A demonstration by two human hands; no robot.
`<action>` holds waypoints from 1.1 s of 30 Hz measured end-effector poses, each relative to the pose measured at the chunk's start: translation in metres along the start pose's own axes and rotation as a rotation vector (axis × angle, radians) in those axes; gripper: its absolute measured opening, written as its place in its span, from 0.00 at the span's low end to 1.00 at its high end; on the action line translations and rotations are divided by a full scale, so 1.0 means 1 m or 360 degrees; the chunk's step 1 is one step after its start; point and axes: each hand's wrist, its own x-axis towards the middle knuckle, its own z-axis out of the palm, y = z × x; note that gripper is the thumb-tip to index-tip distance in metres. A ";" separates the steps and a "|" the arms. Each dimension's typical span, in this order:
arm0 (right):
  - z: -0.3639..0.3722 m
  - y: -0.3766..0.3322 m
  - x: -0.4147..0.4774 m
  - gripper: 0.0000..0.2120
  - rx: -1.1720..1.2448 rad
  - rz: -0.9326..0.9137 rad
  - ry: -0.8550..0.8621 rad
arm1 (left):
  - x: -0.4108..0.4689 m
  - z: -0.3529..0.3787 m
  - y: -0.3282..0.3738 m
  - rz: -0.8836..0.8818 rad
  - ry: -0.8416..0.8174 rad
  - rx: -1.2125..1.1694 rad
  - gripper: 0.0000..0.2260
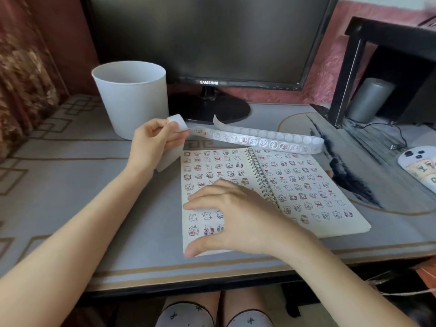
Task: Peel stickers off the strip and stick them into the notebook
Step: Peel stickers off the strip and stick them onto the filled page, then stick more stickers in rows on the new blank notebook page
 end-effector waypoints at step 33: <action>0.012 0.011 -0.021 0.10 0.1378 0.0357 0.0568 | 0.003 -0.005 -0.008 -0.0020 0.0007 0.0044 0.05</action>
